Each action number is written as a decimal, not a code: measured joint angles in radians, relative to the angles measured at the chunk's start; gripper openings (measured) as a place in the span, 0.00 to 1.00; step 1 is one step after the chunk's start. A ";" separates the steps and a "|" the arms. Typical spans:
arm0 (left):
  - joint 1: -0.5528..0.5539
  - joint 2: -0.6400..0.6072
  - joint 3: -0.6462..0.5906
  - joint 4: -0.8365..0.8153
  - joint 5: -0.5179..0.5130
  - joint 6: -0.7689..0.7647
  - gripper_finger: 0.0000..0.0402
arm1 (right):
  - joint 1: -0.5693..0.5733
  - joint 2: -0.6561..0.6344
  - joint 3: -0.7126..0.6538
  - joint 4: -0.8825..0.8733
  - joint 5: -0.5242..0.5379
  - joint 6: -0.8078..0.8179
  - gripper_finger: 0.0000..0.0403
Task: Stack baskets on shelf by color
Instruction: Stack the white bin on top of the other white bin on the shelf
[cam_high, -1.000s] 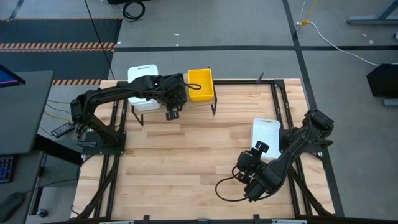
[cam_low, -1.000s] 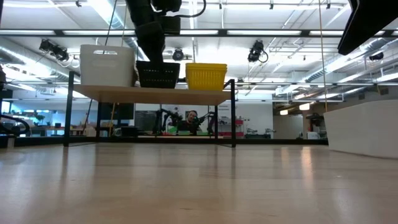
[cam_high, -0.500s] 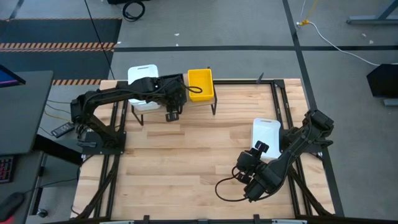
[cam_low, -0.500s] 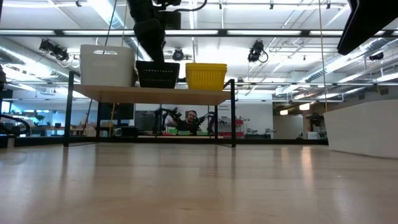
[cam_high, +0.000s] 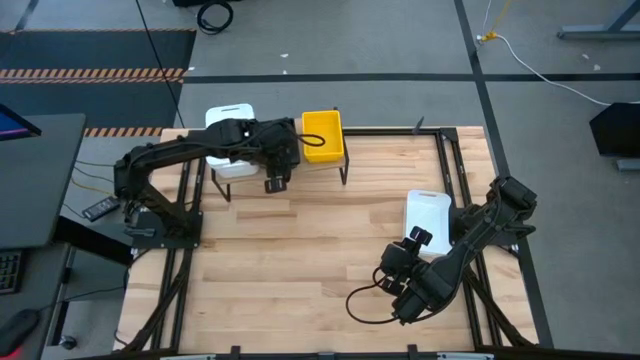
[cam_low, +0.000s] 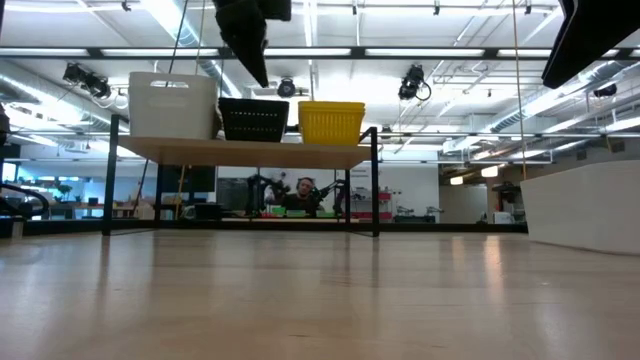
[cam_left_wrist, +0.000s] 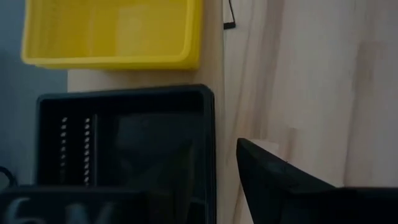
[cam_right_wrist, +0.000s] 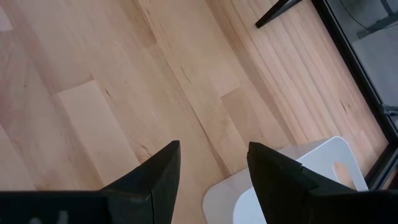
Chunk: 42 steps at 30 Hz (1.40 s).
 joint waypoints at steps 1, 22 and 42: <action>-0.007 0.000 0.022 -0.031 -0.001 -0.005 0.33 | 0.000 0.000 0.000 0.000 0.000 -0.001 0.48; -0.394 0.001 -0.184 0.418 0.014 -0.086 0.29 | 0.000 -0.001 -0.012 -0.024 -0.013 0.000 0.48; -0.302 0.001 -0.373 0.796 0.323 0.122 0.29 | 0.145 -0.001 -0.014 -0.101 -0.525 0.305 0.48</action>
